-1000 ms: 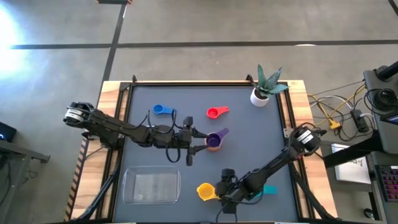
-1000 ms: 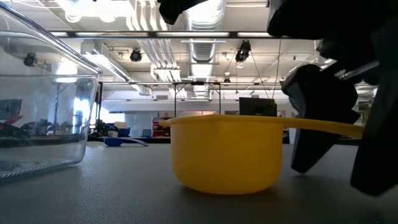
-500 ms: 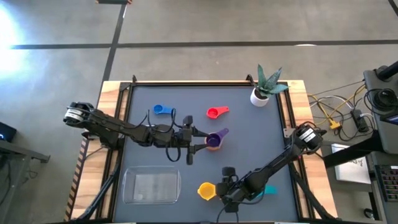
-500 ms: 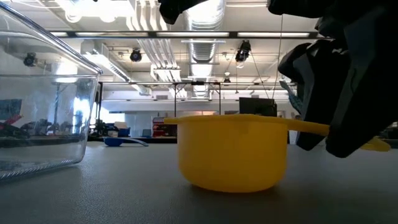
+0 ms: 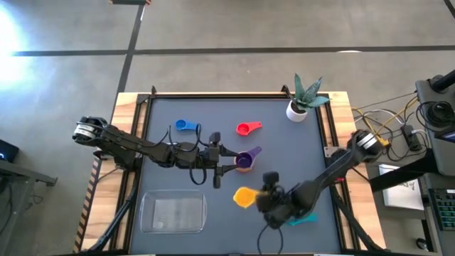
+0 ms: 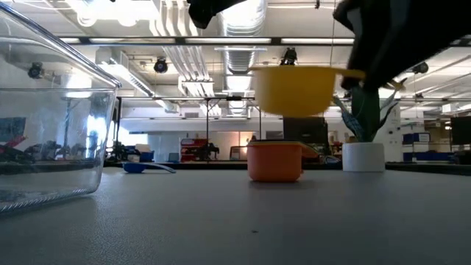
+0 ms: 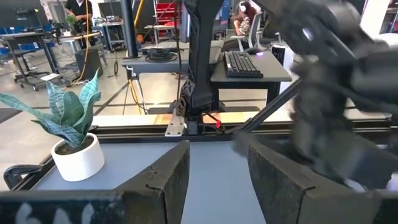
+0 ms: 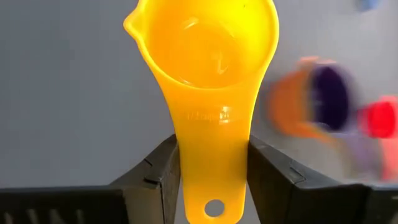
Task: Nest measuring cups in basket
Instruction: Stack the yellow measuring cup on top of the violet measuring cup
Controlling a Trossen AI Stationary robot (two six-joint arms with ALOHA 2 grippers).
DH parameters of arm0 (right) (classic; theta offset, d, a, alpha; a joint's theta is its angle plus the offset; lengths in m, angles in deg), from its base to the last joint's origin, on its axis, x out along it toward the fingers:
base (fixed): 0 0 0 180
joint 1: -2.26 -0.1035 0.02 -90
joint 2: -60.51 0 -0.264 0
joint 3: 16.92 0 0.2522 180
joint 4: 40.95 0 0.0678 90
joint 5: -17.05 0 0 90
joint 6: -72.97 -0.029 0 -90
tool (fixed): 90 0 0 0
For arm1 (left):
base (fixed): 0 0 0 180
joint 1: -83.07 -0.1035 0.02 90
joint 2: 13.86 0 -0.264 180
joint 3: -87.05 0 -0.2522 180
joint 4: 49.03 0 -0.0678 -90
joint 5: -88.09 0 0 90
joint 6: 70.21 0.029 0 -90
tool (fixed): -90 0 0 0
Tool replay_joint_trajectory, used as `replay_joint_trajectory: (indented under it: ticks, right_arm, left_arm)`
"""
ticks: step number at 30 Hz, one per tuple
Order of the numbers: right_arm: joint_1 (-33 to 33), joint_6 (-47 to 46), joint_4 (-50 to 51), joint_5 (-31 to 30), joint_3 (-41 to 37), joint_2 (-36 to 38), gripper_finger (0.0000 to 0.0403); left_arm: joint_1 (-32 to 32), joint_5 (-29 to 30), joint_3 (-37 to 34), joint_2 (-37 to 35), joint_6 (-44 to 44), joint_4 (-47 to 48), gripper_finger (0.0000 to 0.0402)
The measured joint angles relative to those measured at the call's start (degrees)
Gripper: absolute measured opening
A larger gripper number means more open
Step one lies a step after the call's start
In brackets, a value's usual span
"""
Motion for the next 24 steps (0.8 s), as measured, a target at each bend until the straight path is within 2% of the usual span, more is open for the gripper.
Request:
replay_joint_trajectory:
  ticks: [6, 9, 13, 16, 19, 24]
  right_arm:
    - [7.56, 11.25, -0.44, -0.13, -4.69, 12.37, 0.0140]
    - [12.86, 18.85, -2.82, 5.28, -8.43, 18.10, 0.0138]
    - [20.68, 26.61, -8.67, 15.54, -14.06, 24.24, 0.0137]
    - [26.46, 29.90, -10.03, 20.64, -17.30, 25.97, 0.0137]
    - [30.77, 32.25, -11.55, 22.69, -19.48, 25.91, 0.0137]
    - [34.21, 36.16, -13.77, 25.00, -20.36, 23.74, 0.0141]
  left_arm:
    - [0.00, 0.00, 0.00, 0.00, 0.00, -0.06, 0.0145]
    - [0.00, 0.00, 0.00, 0.00, 0.00, -0.09, 0.0145]
    - [0.00, 0.00, 0.00, 0.00, 0.02, -0.11, 0.0145]
    - [0.00, 0.00, 0.00, 0.00, 0.24, -0.09, 0.0145]
    - [0.00, 0.00, 0.00, 0.00, 0.67, -0.09, 0.0145]
    - [0.00, 0.01, 0.00, 0.00, 1.42, 0.00, 0.0145]
